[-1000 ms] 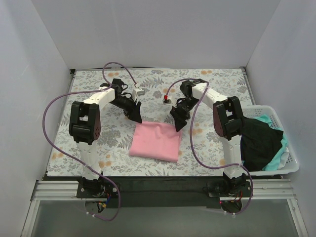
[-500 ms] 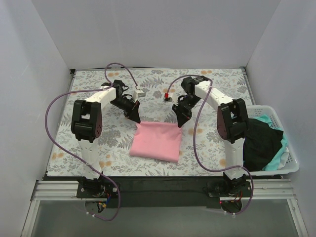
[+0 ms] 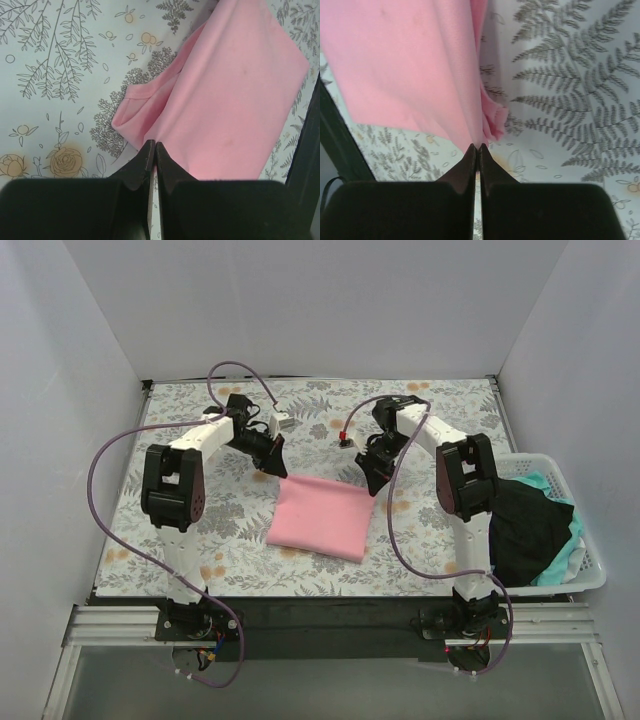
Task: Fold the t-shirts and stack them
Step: Neatly place the folded tshirt to the corner
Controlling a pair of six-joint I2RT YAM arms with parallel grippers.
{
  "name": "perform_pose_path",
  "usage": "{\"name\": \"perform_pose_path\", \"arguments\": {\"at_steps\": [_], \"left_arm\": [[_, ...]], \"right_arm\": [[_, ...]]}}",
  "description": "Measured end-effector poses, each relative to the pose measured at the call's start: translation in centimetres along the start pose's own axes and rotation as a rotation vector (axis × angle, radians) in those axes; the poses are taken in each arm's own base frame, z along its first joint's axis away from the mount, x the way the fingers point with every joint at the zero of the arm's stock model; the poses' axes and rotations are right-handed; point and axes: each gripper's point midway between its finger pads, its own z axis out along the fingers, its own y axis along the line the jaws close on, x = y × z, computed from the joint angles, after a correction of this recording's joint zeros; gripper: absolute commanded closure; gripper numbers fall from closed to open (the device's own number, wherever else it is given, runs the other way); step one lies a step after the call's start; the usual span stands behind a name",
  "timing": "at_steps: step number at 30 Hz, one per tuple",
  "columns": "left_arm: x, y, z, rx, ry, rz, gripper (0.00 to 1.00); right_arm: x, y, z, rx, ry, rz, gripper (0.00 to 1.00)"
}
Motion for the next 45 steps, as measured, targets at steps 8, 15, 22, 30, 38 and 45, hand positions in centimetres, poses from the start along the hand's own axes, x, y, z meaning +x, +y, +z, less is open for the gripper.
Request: {"name": "perform_pose_path", "arguments": {"at_steps": [8,15,22,30,38,45], "left_arm": [[0.9,3.4,2.7,-0.023,0.01,-0.064,1.0],[0.2,5.8,3.6,-0.068,-0.011,-0.106,0.79],[-1.9,7.8,0.3,-0.174,-0.113,-0.231,0.27],[-6.5,-4.7,-5.2,-0.074,-0.36,-0.453,0.18],[0.0,-18.6,5.2,0.28,-0.193,-0.707,0.17],[0.5,-17.7,7.4,0.297,-0.252,-0.827,0.16]], "right_arm": [[0.3,-4.6,1.2,0.082,0.021,0.006,0.99],[-2.1,-9.0,-0.8,0.236,-0.024,0.001,0.66],[-3.4,-9.4,-4.5,0.318,-0.126,0.059,0.02],[-7.4,2.0,-9.6,0.166,-0.458,0.135,0.02],[-5.4,12.2,-0.2,-0.304,-0.437,0.464,0.02],[-3.1,12.9,4.4,-0.421,-0.442,0.696,0.02]]}}
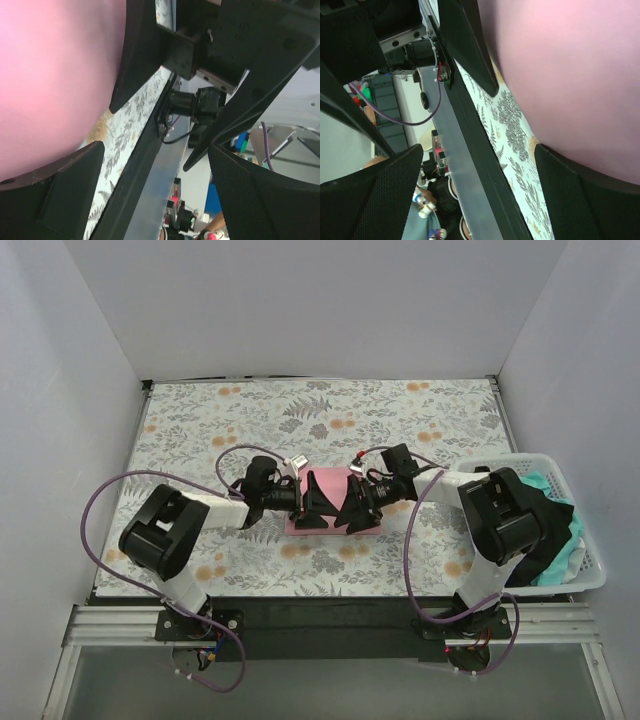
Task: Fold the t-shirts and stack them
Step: Neatly place the folded tshirt to the corner
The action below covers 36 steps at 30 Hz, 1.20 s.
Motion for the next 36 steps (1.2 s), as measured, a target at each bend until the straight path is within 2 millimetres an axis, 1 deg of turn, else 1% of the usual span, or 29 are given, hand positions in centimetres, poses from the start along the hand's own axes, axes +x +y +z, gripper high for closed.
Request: {"name": "perform_pose_path", "arguments": {"at_steps": [2,4,6,7,13,18,20,22,24,27,29,30,32,33,34,35,36], "left_arm": [[-0.4,1.0,0.3,-0.008,-0.018,-0.021,0.16],[-0.6,2.6,0.5,-0.03,-0.039,-0.06,0.16],[-0.7,4.7,0.4,-0.069,-0.058,-0.127,0.16],[-0.9,5.3,0.2,-0.069,-0.063,-0.158,0.16],[-2.4,6.4,-1.7,-0.072,-0.121,-0.237,0.15],[-2.6,6.8,-3.6,-0.085,-0.154,-0.276,0.15],[-2.6,6.4,-4.3,-0.091,-0.161,-0.262,0.15],[-2.8,5.3,-5.3,-0.089,-0.176,-0.22,0.15],[-3.2,3.3,-6.3,-0.078,-0.194,-0.137,0.15],[-4.6,-1.1,-8.1,-0.059,-0.25,0.047,0.15],[-5.6,-4.3,-9.4,-0.061,-0.305,0.179,0.15],[-6.1,-5.6,-10.1,-0.073,-0.337,0.238,0.15],[-7.2,-7.5,-11.4,-0.113,-0.396,0.333,0.15],[-7.7,-8.0,-12.1,-0.139,-0.421,0.369,0.15],[-8.1,-8.1,-12.6,-0.162,-0.441,0.39,0.15],[-8.5,-8.1,-13.0,-0.191,-0.457,0.411,0.15],[-8.7,-7.7,-13.3,-0.223,-0.469,0.42,0.14]], "right_arm": [[0.3,-0.9,0.2,0.0,-0.015,0.021,0.02],[0.5,-2.1,0.3,0.004,-0.027,0.048,0.02],[0.6,-3.4,0.3,0.008,-0.035,0.084,0.02],[0.5,-3.8,0.1,-0.007,-0.037,0.103,0.02],[-0.4,-4.8,-1.9,-0.07,-0.088,0.143,0.02],[-0.7,-5.1,-3.0,-0.069,-0.12,0.154,0.02],[-0.7,-5.1,-3.4,-0.032,-0.131,0.146,0.02],[-1.3,-4.8,-4.0,0.024,-0.148,0.118,0.02],[-2.8,-3.9,-4.7,0.097,-0.175,0.045,0.01],[-6.5,-1.6,-6.4,0.23,-0.257,-0.157,0.02],[-8.4,0.1,-7.2,0.312,-0.306,-0.289,0.02],[-9.1,0.7,-7.3,0.352,-0.319,-0.343,0.02],[-10.1,1.2,-6.9,0.447,-0.327,-0.44,0.02],[-10.3,1.3,-6.3,0.492,-0.313,-0.482,0.02],[-10.4,1.4,-5.7,0.528,-0.299,-0.518,0.02],[-10.5,1.4,-4.7,0.572,-0.27,-0.559,0.02],[-10.6,1.5,-3.5,0.605,-0.237,-0.598,0.02]]}}
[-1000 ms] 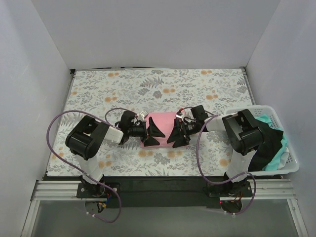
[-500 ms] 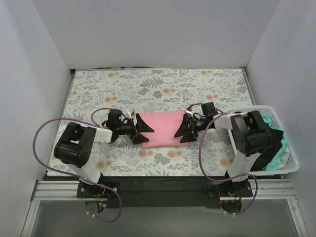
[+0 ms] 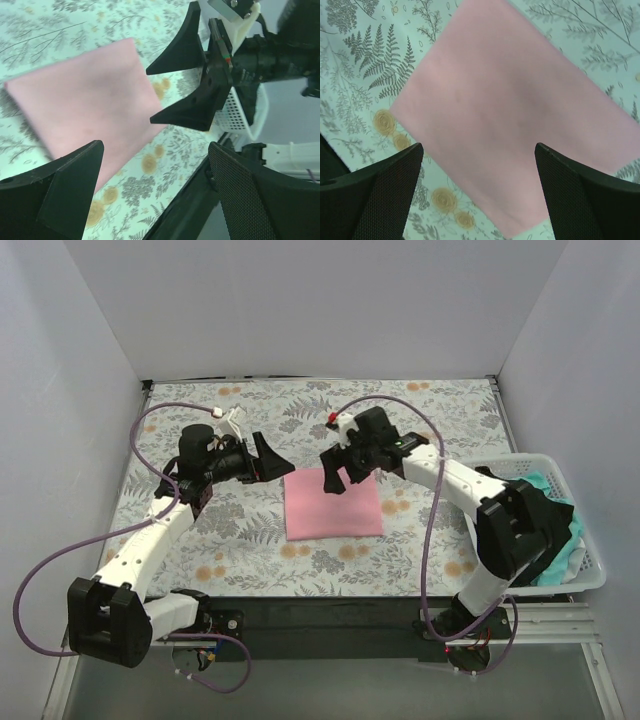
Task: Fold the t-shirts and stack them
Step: Neatly place the folded tshirt to the corner
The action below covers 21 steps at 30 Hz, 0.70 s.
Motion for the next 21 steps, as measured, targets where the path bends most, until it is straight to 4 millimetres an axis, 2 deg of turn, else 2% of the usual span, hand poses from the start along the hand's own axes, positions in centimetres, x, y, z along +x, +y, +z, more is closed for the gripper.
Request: {"name": "perform_pose_path", "arguments": {"at_steps": [3,5,7,10,12,18,21], "left_arm": [[0.7,1.5,-0.3,-0.069,0.02,0.006,0.14],[1.3,2.2,-0.4,-0.1,0.039,0.01,0.14],[1.7,2.8,-0.6,-0.125,0.051,0.017,0.14],[2.1,3.4,-0.7,-0.15,0.065,0.027,0.14],[2.2,3.6,-0.8,-0.159,0.07,0.033,0.14],[2.3,4.0,-0.8,-0.177,0.074,0.044,0.14],[2.3,4.2,-0.7,-0.186,0.084,0.044,0.14]], "right_arm": [[-0.5,1.9,3.2,0.035,0.071,-0.115,0.02],[-0.1,2.6,5.4,0.048,0.118,-0.162,0.02],[1.2,2.6,7.0,0.061,0.177,-0.179,0.02],[4.6,1.4,8.5,0.087,0.295,-0.157,0.02],[6.3,0.4,8.8,0.107,0.36,-0.149,0.02],[6.5,-0.3,8.3,0.117,0.377,-0.184,0.01],[6.5,-2.0,7.9,0.092,0.388,-0.206,0.02]]}}
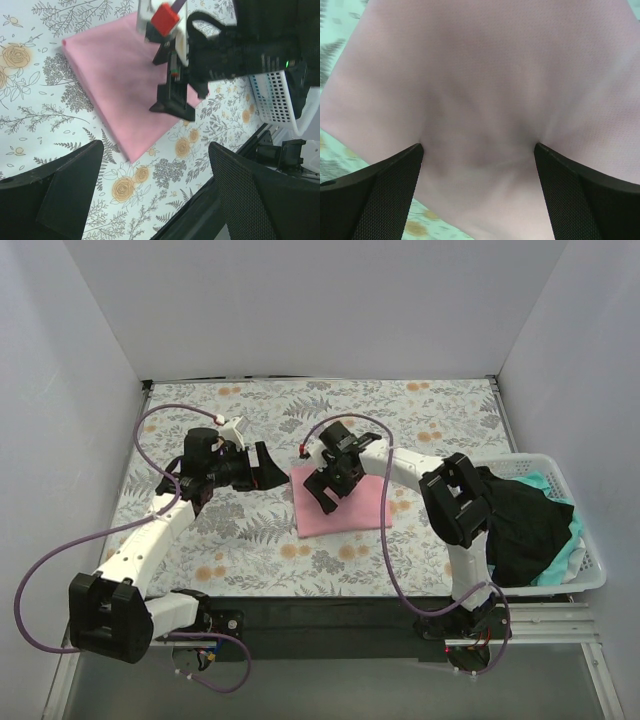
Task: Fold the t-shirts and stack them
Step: Neatly place the folded tshirt to the corner
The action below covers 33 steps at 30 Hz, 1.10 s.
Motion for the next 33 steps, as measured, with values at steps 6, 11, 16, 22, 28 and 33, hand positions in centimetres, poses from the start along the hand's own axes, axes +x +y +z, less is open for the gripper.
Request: {"name": "perform_pose_path", "arguments": {"at_steps": [6,11,16,22,28,33], "left_arm": [[-0.4,0.2,0.1,-0.003,0.01,0.002,0.14],[-0.6,0.4,0.2,-0.001,0.02,-0.008,0.14],[-1.1,-0.2,0.3,0.031,0.041,0.013,0.14],[-1.1,-0.4,0.3,0.048,0.071,0.039,0.14],[-0.6,-0.3,0.2,0.045,0.091,0.035,0.14],[-0.4,-0.2,0.1,0.041,0.099,0.032,0.14]], "right_arm": [[0.2,-11.3,-1.2,0.084,-0.012,-0.01,0.02],[1.5,-23.1,-3.7,0.205,-0.035,0.027,0.02],[3.5,-31.7,-6.4,0.334,-0.031,0.001,0.02],[6.3,-37.8,-9.0,0.441,0.008,-0.056,0.02],[7.1,-39.5,-9.7,0.47,0.013,-0.042,0.02],[7.5,-39.8,-9.8,0.461,-0.014,0.042,0.02]]}}
